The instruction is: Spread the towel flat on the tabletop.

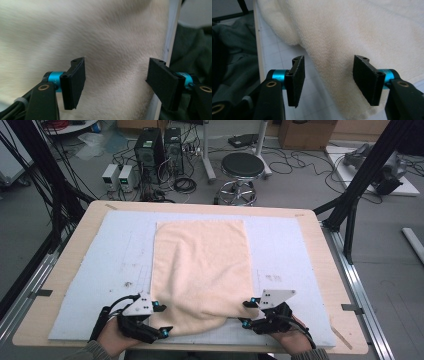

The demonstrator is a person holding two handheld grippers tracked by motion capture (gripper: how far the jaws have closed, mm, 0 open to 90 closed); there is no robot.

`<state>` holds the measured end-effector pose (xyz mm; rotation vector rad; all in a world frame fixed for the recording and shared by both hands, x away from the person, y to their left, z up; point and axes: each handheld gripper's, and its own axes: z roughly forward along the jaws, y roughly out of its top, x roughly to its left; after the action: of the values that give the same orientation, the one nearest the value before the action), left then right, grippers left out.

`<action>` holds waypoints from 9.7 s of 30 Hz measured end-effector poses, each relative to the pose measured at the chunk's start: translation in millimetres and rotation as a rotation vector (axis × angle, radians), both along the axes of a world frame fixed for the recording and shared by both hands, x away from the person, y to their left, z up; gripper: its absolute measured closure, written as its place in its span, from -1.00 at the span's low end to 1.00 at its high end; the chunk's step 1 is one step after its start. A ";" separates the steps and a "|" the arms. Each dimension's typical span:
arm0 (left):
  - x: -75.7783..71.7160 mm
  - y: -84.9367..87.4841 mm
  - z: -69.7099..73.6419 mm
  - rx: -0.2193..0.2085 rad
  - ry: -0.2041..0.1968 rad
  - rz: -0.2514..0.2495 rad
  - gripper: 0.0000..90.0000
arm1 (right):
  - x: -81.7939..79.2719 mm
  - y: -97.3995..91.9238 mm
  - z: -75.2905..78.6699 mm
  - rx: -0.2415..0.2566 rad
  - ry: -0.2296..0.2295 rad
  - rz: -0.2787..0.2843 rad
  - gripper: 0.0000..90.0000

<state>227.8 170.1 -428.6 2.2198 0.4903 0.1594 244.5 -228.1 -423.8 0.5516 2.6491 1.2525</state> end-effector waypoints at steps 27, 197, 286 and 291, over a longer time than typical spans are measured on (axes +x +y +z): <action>130.9 29.9 56.7 -0.088 -0.128 0.422 0.87 | 108.6 16.6 65.7 -0.020 -0.045 -0.134 0.86; 103.9 28.6 31.5 0.017 -0.065 0.293 0.85 | 112.7 42.4 35.4 -0.192 0.010 -0.024 0.79; 121.9 38.3 18.6 -0.033 -0.133 0.553 0.37 | 128.1 21.7 30.9 -0.073 -0.071 -0.213 0.62; 84.0 47.4 26.0 0.008 -0.153 0.402 0.24 | 85.0 11.8 34.4 -0.056 -0.075 -0.097 0.53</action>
<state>311.8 217.5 -402.6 2.0732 0.8454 0.5383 329.5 -216.3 -389.4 0.6043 2.5544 1.1451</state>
